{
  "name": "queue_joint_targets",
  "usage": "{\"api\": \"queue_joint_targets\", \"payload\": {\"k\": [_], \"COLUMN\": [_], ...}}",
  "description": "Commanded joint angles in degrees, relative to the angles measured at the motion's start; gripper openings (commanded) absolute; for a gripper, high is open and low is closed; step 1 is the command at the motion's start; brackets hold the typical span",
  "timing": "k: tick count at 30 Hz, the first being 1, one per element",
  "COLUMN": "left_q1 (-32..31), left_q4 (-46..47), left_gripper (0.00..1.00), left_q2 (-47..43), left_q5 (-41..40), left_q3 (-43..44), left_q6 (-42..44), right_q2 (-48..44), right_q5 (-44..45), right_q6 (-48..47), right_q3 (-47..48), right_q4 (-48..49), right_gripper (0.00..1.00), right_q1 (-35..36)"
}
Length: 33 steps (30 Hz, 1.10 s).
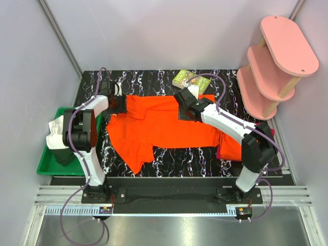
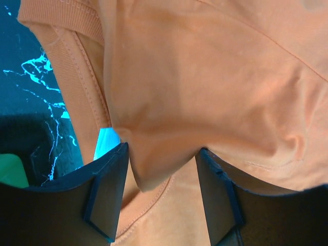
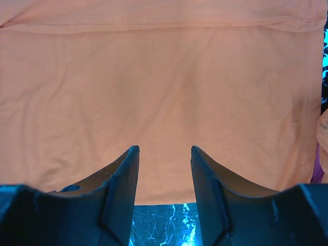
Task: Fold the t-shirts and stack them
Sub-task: Fold the flattened tshirt in 1/3 of the way
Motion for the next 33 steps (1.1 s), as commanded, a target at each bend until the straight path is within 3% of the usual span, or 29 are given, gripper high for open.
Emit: {"api": "queue_joint_targets", "payload": {"k": [1,9,11,14,19,22,28,33], "left_q1": [0.35,0.53,0.62,0.53,0.62,0.62,0.53,0.62], "left_q4": [1.84,2.10,2.10,1.67,0.52,0.52,1.84,2.10], "left_gripper": [0.56,0.38,0.39,0.53,0.62,0.61,0.48,0.47], "left_q2": [1.19,-0.48,-1.88,-3.37,-5.75,-7.25,-7.17,-5.41], "left_q5": [0.75,1.89,2.06,1.36,-0.39,0.65,1.72,0.66], "left_q3": [2.52,0.33,-0.63,-1.43,-3.18,-5.20,-7.06,-6.01], "left_q6": [-0.43,-0.34,-0.34,-0.34,-0.52,-0.69,-0.96,-0.61], "right_q2": [0.31,1.72,2.07,2.51,2.34,1.99,1.37,0.32], "right_q5": [2.16,1.63,1.45,1.19,0.93,0.93,1.01,1.54], "right_q6": [0.44,0.88,1.06,1.14,1.49,1.93,2.46,2.55], "right_q3": [-0.18,0.00,0.08,0.26,0.08,-0.44,-1.76,-2.64], "right_q4": [0.17,0.26,0.17,0.26,0.26,0.35,0.61,0.61], "right_gripper": [0.52,0.51,0.51,0.50,0.51,0.50,0.50,0.50], "right_q1": [0.55,0.55,0.55,0.64,0.99,1.34,1.69,1.78]}}
